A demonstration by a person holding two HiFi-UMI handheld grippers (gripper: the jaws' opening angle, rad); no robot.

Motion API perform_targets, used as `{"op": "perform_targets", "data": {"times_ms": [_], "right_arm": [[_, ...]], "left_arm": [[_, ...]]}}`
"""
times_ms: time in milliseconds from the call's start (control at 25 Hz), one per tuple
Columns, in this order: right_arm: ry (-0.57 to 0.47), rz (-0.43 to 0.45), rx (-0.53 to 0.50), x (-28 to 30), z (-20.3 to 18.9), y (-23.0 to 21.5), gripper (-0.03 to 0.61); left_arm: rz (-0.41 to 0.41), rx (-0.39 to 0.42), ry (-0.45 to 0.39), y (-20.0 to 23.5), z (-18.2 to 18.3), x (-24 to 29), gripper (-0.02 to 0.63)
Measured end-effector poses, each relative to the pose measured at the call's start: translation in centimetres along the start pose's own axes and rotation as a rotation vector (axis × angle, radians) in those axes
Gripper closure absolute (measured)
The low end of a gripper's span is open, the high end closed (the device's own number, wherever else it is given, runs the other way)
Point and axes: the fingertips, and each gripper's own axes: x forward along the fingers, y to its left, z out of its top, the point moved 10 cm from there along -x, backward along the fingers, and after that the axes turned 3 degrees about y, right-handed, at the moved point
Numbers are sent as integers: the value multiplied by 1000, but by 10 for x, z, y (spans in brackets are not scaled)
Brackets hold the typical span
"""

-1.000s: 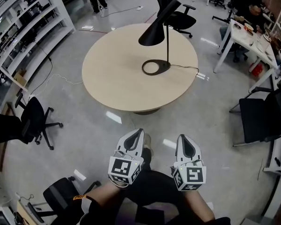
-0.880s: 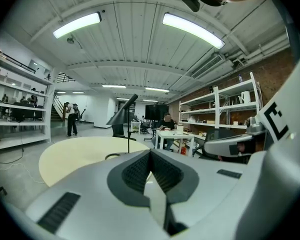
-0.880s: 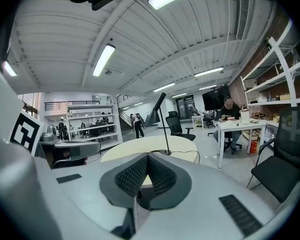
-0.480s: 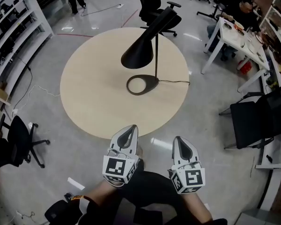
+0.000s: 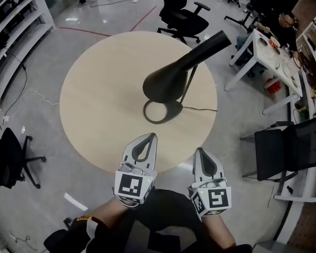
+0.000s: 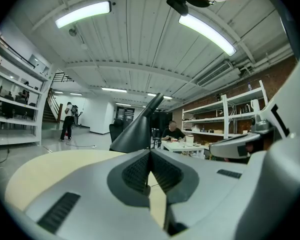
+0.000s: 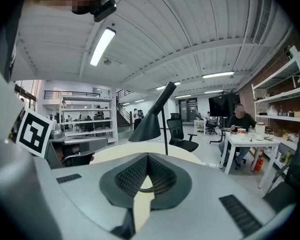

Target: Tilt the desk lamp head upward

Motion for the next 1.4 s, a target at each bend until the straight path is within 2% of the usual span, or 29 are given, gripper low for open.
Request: {"op": "perform_targets", "data": {"times_ms": [240,400,520,680,880,1040,1200,1400], "right_arm": [[8,62,-61,37,18,-8,569],[-18,127,-101,61,38,-26,569],[-71,201,-133,79,60,-52,569],[-122,328,-196,97,99,-84,569],[-175,505,-308,114,149,-113,569],[-261,598,-360,116,191,-125,569],[-338,636,-391,122,228,-130,568],[-395,608,-452,133,263,-133,568]], "left_arm": [[37,-36,-19,20,2,26,568],[103,-59,-24,26,6,45,568],[191,-68,-31,28,7,63,568],[317,-119,-48,26,11,78,568],[430,-218,-88,24,17,93,568],[470,-313,-129,21,14,92,561],[499,-358,-119,24,10,91,560],[452,-435,-113,36,2,90,506]]}}
